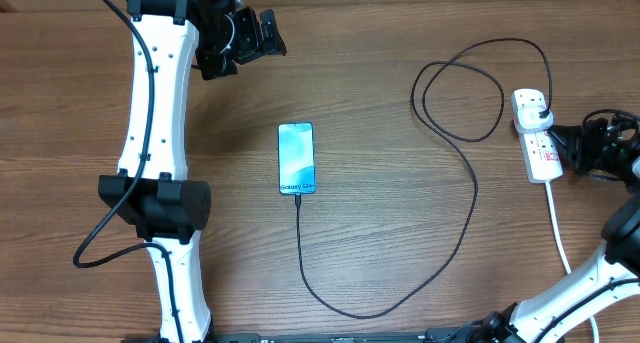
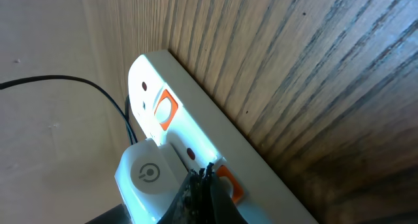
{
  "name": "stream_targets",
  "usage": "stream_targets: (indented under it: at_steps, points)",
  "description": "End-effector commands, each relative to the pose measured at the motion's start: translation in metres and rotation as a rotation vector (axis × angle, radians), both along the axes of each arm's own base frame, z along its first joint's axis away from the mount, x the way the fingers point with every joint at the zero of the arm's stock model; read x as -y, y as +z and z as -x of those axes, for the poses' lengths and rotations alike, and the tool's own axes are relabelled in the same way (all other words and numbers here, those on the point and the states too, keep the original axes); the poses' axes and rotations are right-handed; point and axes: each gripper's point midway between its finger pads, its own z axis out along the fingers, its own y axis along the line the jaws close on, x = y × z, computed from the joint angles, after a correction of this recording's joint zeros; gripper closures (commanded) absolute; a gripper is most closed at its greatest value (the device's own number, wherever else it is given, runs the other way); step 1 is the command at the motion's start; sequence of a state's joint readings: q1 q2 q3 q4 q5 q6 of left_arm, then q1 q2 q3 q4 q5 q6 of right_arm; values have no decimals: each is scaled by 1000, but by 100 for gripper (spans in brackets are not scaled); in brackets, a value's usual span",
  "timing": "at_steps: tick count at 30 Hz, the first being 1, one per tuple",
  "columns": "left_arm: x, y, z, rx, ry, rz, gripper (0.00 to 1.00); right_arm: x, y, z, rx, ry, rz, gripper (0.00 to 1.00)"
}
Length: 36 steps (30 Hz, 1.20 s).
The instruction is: Plug charger to phone and switch on socket
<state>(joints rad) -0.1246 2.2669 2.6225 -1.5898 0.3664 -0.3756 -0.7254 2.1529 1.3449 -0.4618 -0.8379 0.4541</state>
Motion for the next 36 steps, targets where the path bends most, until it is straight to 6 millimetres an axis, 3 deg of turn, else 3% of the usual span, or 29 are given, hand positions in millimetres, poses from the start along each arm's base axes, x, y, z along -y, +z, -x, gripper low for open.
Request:
stream_targets:
  at_steps: [1, 23, 30, 36]
  points:
    - [5, 7, 1, 12, 1, 16, 0, -11, -5, -2, -10, 21, -19, 96]
    - [5, 7, 1, 12, 1, 16, 0, -43, -43, 24, -179, 69, 12, 96]
    - [5, 7, 1, 11, 1, 16, 0, -33, -41, 23, -171, 46, 21, 96]
    - [5, 7, 1, 12, 1, 16, 0, -2, -10, 22, -49, -10, -56, 96]
